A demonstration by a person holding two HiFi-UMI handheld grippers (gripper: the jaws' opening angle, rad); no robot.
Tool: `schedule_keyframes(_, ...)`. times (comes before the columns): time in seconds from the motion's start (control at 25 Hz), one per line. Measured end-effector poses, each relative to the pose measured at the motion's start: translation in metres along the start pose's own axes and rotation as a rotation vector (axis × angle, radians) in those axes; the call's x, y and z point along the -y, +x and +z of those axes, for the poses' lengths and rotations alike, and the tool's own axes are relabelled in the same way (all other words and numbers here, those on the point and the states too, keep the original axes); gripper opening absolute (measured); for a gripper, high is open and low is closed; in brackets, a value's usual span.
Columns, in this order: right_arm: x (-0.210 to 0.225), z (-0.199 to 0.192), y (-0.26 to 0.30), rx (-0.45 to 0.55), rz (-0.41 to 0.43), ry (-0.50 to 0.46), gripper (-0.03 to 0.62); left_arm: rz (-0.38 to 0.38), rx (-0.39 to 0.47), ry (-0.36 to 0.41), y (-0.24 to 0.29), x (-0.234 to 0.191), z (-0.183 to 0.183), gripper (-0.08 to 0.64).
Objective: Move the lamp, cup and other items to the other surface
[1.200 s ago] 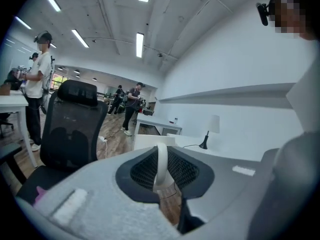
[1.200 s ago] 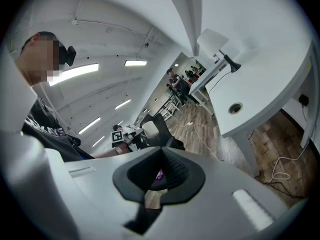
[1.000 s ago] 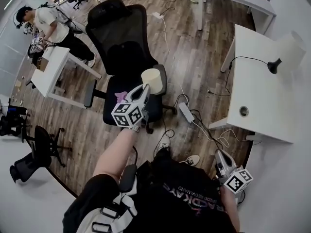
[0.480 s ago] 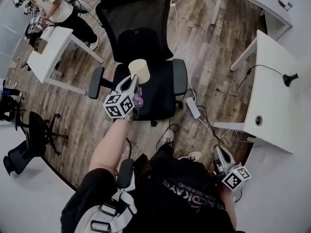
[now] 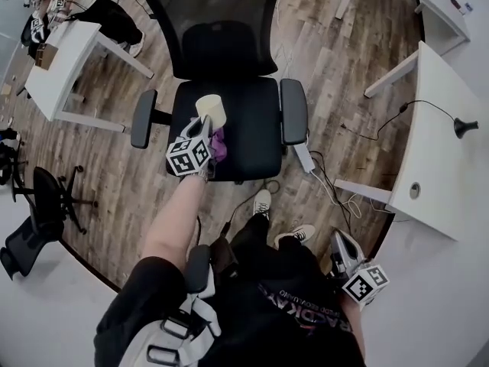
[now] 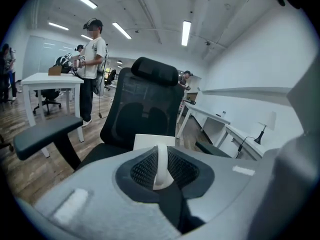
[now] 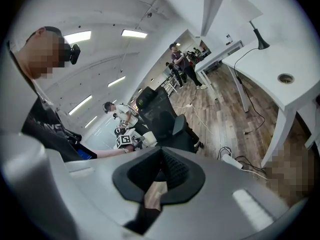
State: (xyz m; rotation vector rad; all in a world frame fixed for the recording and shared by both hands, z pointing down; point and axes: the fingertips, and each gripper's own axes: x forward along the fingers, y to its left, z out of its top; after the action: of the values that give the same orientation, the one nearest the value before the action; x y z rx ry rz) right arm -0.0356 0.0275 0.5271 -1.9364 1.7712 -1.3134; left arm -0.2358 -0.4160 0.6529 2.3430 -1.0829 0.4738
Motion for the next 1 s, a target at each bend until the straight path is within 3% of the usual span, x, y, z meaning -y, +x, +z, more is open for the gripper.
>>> schedule_keyframes(0.52, 0.001, -0.038, 0.005, -0.038, -0.134, 0.084, 0.000, 0.049, -0.187, -0.027, 0.073, -0.030, -0.084, 0.052)
schedule_keyframes(0.76, 0.012, -0.047, -0.005, -0.041, -0.192, 0.120, 0.000, 0.059, -0.231, -0.016, 0.095, -0.028, -0.108, 0.054)
schedule_keyframes(1.0, 0.017, -0.046, -0.002, -0.060, -0.199, 0.131, 0.000, 0.090, -0.247, -0.031, 0.094, -0.032, -0.129, 0.054)
